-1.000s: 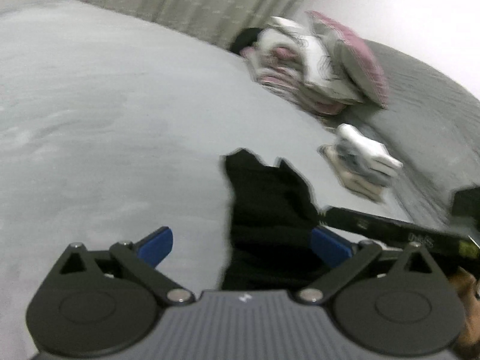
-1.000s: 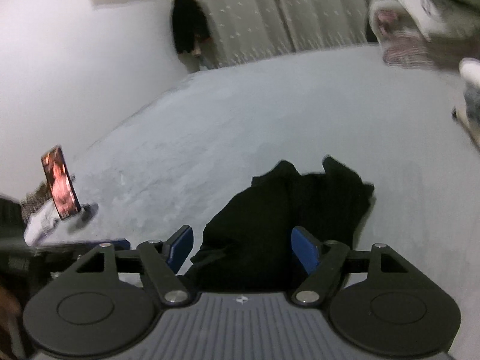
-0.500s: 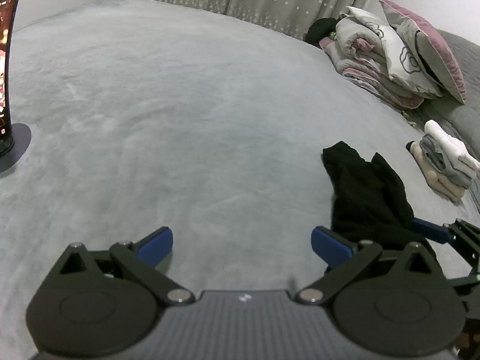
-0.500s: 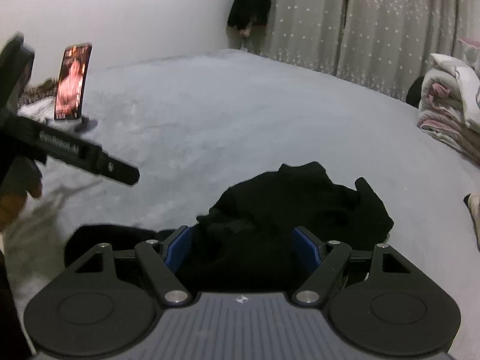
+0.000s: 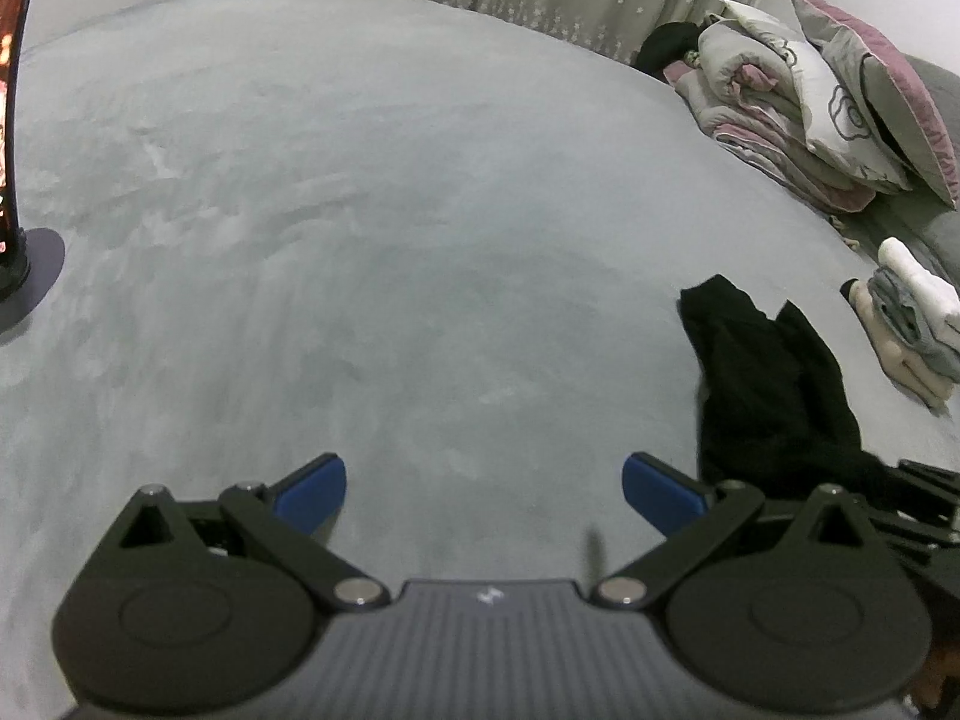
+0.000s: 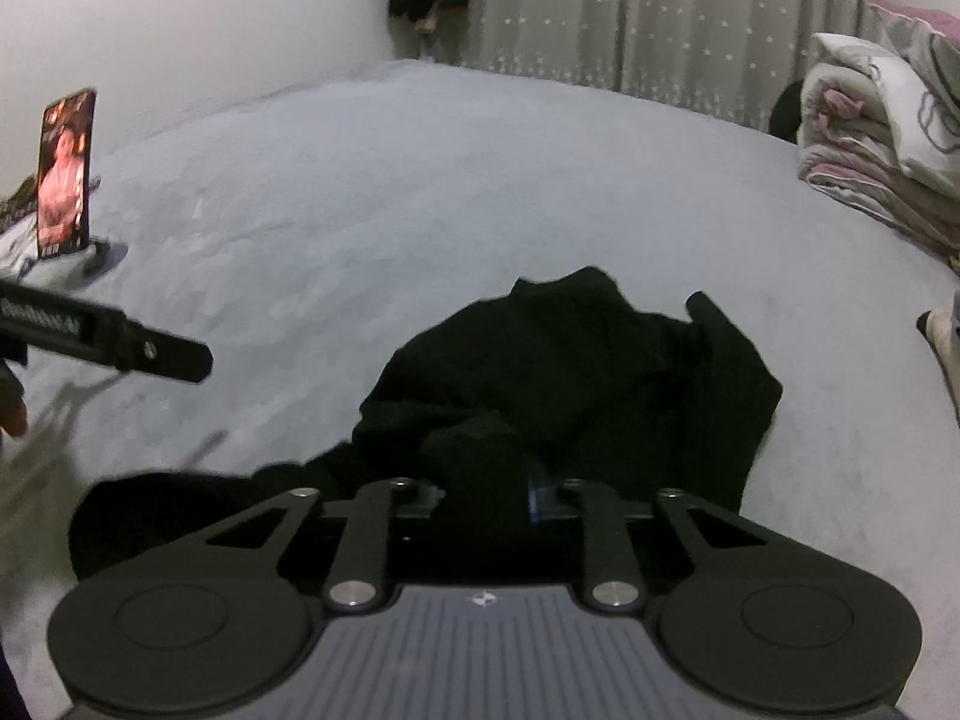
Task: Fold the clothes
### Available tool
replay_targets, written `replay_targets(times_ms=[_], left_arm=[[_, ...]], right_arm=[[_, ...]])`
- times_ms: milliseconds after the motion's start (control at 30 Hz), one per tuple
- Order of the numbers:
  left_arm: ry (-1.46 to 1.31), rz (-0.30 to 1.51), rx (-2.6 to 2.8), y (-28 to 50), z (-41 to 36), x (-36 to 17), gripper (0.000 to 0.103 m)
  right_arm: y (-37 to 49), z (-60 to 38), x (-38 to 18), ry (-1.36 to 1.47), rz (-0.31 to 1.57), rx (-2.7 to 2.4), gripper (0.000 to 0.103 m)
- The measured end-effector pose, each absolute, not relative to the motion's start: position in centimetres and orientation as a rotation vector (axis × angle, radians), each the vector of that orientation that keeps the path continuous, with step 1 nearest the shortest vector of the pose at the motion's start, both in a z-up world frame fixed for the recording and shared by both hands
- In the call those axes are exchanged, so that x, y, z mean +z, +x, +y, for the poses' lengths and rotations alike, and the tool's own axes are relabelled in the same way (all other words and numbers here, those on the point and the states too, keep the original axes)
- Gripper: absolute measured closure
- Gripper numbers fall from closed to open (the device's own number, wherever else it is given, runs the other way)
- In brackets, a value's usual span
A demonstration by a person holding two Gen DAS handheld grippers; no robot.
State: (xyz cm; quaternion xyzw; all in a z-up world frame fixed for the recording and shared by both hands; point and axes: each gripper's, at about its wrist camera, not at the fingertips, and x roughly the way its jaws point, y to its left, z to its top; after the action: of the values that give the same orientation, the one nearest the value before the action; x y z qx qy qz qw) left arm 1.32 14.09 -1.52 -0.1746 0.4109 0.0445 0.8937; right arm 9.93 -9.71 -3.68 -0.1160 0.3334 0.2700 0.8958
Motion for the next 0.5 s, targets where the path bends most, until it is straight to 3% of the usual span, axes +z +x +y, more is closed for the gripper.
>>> replay_targets(times_ms=[500], left_arm=[[-0.329, 0.849, 0.128, 3.0, 12.7, -1.9, 0.0]], right_arm=[[12.3, -17.0, 0.3, 0.028, 0.606, 0.353, 0.086]])
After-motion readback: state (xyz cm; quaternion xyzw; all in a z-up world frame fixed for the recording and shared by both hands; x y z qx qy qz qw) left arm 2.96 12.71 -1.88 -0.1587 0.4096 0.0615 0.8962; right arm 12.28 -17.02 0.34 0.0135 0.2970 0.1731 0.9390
